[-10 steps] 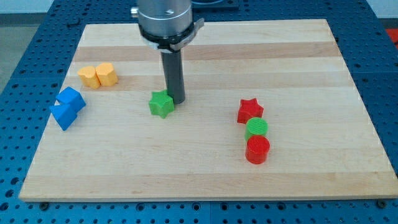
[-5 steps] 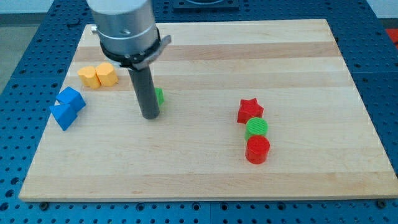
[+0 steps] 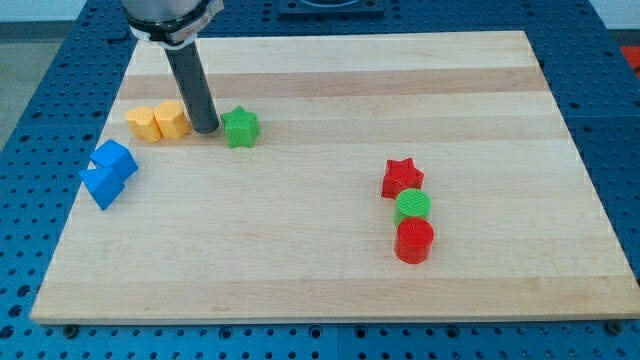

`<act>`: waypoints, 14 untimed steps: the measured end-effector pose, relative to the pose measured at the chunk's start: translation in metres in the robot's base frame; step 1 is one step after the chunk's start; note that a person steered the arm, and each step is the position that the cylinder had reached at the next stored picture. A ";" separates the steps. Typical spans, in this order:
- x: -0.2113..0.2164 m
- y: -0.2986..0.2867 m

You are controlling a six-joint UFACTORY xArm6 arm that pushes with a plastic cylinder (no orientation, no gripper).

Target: Move the green star towards the yellow hexagon

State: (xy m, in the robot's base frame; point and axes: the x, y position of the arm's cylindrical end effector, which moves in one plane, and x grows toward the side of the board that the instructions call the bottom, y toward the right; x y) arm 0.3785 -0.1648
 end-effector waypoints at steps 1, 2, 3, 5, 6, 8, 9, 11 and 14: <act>0.016 0.010; 0.031 0.025; 0.040 0.047; -0.001 0.062; -0.020 0.062; -0.004 0.108; -0.022 0.129; -0.064 0.104; -0.060 0.042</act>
State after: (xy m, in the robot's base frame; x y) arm 0.3182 -0.1225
